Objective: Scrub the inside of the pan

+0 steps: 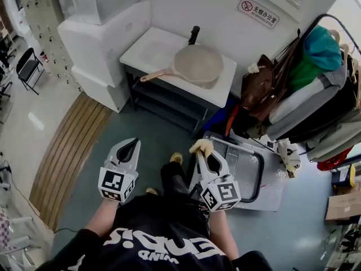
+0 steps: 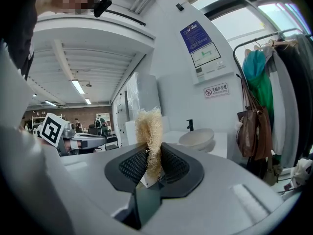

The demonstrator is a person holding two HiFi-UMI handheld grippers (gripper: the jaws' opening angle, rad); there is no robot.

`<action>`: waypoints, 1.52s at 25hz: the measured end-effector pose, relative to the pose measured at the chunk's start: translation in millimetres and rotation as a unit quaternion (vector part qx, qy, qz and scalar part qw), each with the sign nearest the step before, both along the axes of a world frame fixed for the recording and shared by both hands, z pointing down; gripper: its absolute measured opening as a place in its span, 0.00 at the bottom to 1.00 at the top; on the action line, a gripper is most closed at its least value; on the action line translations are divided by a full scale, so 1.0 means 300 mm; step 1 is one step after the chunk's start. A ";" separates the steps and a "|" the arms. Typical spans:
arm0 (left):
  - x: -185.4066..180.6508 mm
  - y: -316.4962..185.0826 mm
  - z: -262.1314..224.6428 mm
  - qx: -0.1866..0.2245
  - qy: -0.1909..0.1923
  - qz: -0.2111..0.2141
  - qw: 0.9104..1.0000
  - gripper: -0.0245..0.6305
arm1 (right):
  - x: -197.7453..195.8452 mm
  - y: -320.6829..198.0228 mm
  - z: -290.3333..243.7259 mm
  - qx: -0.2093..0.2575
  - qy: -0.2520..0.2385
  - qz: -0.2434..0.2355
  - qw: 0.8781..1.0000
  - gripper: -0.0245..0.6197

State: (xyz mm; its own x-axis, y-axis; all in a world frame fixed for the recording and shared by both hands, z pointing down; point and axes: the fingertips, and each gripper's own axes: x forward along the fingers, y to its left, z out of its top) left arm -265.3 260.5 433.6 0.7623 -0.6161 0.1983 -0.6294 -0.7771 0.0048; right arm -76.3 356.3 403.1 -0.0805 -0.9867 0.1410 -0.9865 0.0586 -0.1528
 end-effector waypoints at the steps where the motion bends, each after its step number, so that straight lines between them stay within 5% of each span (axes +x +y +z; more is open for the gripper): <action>1: 0.003 -0.012 0.002 0.000 0.001 0.000 1.000 0.03 | 0.000 -0.014 0.000 0.001 0.002 0.000 1.000 0.15; 15: 0.140 -0.243 0.053 -0.011 -0.003 0.021 1.000 0.03 | 0.095 -0.239 0.070 -0.008 -0.010 0.004 1.000 0.15; 38: 0.500 -0.726 0.002 -0.010 -0.006 0.016 1.000 0.03 | 0.448 -0.760 0.041 -0.013 0.010 -0.017 1.000 0.15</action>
